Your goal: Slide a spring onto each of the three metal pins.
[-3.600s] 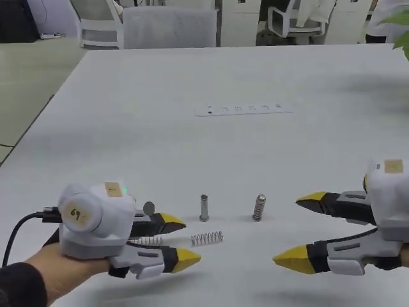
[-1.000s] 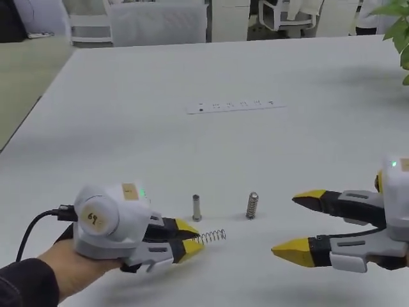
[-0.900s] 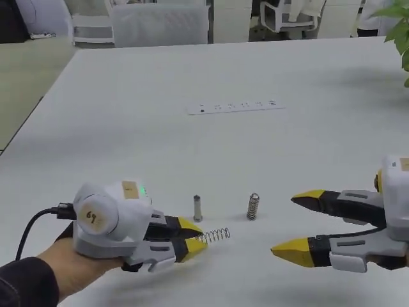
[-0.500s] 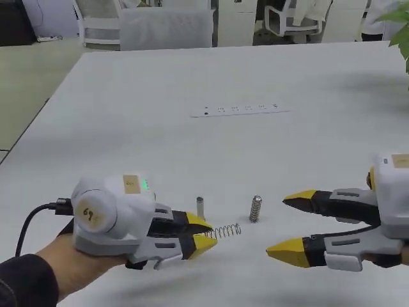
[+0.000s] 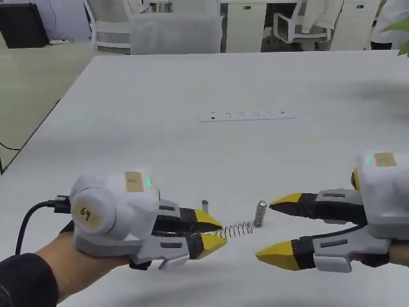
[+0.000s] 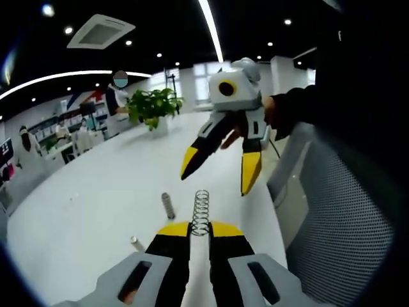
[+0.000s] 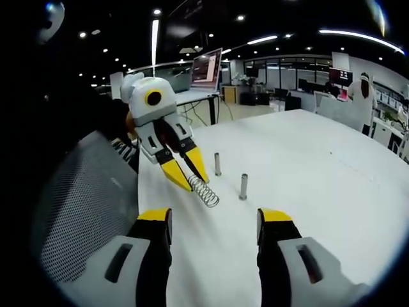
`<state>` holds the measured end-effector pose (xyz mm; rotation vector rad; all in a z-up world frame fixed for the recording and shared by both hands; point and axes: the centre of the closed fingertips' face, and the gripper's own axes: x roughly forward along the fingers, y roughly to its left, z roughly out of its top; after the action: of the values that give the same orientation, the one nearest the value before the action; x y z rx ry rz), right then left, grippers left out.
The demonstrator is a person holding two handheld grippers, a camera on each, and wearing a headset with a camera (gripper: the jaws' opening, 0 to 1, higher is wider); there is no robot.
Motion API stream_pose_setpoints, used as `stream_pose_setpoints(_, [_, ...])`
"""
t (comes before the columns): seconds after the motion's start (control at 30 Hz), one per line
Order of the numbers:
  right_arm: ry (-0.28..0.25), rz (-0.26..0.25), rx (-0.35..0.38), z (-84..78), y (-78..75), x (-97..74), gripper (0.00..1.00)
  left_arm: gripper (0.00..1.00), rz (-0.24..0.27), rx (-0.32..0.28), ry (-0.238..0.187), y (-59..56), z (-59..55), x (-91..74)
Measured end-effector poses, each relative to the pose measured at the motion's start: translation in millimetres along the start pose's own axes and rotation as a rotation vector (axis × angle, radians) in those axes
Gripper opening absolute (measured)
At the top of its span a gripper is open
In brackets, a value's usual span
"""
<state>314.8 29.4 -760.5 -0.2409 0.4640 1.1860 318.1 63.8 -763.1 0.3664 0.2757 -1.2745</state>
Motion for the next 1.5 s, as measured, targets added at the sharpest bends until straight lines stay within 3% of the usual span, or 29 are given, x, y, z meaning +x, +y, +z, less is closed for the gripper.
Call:
stream_pose_setpoints(0.47, [0.031, 0.079, -0.027, 0.0, 16.1, 9.9, 0.45, 0.03, -0.029, 0.022, -0.038, -10.9, 13.5, -1.2])
stream_pose_setpoints(0.77, [0.026, 0.115, -0.018, 1.9, 22.3, 9.6, 0.31, 0.03, -0.047, 0.025, -0.057, -15.2, 18.0, -1.5])
stream_pose_setpoints(1.1, [0.024, 0.136, -0.006, 2.0, 25.9, 10.0, 0.22, 0.03, -0.065, 0.029, -0.075, -19.4, 22.1, -0.7])
stream_pose_setpoints(1.5, [0.004, 0.148, 0.009, 6.6, 27.9, 7.6, 0.12, 0.03, -0.08, 0.031, -0.069, -22.4, 20.2, 1.0])
